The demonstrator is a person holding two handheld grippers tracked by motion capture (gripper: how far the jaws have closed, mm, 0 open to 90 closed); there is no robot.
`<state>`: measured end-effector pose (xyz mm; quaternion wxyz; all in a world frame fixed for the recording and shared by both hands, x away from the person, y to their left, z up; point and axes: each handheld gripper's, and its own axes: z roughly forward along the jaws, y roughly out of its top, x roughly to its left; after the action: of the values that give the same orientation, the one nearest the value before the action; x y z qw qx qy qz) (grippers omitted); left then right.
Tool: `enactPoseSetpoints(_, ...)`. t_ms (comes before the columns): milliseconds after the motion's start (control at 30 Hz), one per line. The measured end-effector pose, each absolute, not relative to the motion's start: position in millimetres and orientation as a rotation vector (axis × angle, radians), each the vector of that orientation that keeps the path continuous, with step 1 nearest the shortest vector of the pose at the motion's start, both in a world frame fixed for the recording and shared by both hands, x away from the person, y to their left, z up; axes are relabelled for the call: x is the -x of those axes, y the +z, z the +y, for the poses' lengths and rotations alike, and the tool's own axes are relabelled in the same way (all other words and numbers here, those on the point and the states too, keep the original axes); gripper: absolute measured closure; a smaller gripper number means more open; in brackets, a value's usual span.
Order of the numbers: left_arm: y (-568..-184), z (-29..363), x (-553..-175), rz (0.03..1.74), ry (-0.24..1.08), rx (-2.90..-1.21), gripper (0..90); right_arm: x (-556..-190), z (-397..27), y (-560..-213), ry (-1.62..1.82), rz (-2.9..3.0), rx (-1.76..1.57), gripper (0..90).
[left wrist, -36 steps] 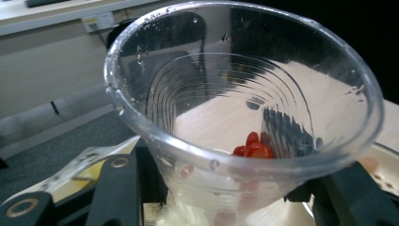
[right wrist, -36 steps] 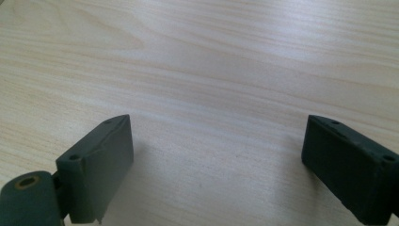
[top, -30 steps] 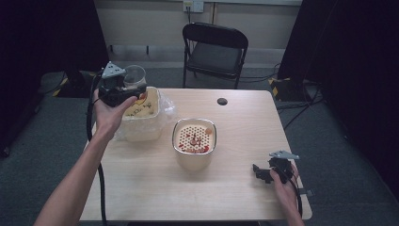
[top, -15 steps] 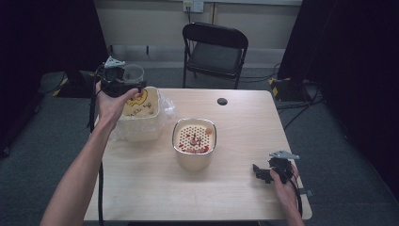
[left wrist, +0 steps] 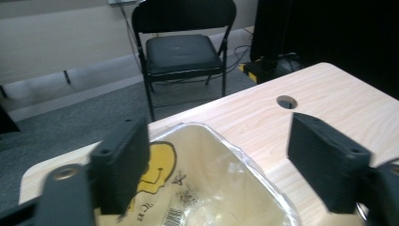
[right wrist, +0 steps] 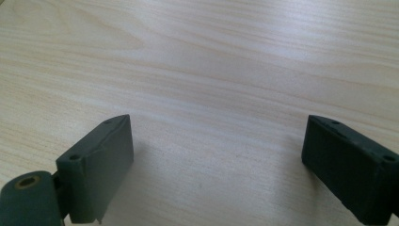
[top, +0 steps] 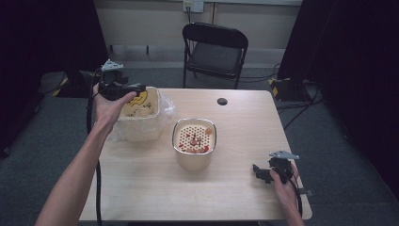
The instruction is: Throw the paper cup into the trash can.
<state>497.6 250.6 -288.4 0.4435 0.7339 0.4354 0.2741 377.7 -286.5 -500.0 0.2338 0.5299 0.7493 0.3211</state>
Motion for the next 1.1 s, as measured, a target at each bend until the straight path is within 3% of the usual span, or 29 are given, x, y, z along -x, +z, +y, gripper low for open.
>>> enactPoseSetpoints(567, -297.5, 252.0, -428.0, 0.958, 0.648, -1.825, 28.7, -377.7, -286.5, -500.0, 0.881, 2.057, -1.455, 8.6)
enactPoseSetpoints(1100, -365.9, 284.2, -370.6, 1.084, 0.608, -1.847, 22.6, -377.6, -286.5, -500.0, 0.881, 2.057, -1.454, 8.6)
